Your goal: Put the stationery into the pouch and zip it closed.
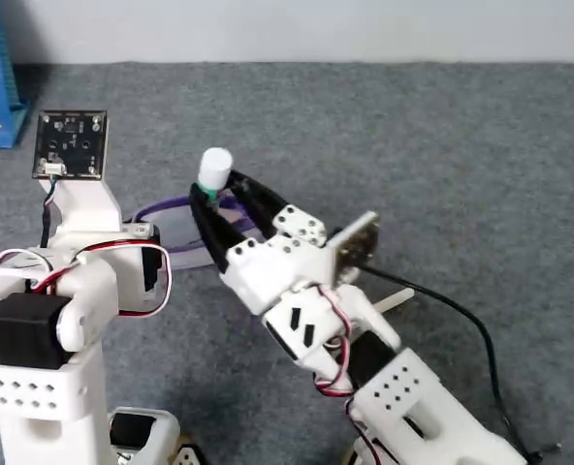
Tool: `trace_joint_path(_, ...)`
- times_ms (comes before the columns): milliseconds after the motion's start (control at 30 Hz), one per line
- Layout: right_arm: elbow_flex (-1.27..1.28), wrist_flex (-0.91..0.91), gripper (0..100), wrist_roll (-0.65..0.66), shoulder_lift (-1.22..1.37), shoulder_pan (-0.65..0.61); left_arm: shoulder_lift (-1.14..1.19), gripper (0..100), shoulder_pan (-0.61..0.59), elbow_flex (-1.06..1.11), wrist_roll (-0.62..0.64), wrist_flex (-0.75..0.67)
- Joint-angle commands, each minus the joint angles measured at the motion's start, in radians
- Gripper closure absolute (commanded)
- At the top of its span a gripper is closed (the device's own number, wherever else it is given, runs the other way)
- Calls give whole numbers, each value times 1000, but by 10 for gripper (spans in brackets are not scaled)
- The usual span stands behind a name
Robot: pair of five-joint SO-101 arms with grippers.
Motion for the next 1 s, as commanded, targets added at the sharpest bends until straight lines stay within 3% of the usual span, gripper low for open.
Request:
trace_joint_path(0,-11,-24,970,12,7,-4,-8,988,6,-8,14,3)
trace_joint_path(233,-15,76,826,92,-15,-59,-8,988,3,-8,14,3)
trace_joint_path(333,-9,99,821,92,-76,-56,-9,988,3,-8,14,3)
trace_joint_path(567,-15,372,821,91,-315,-44,-9,988,3,-8,14,14)
trace_joint_path(967,-15,1003,821,-130,-578,317,-9,988,3,-8,14,15)
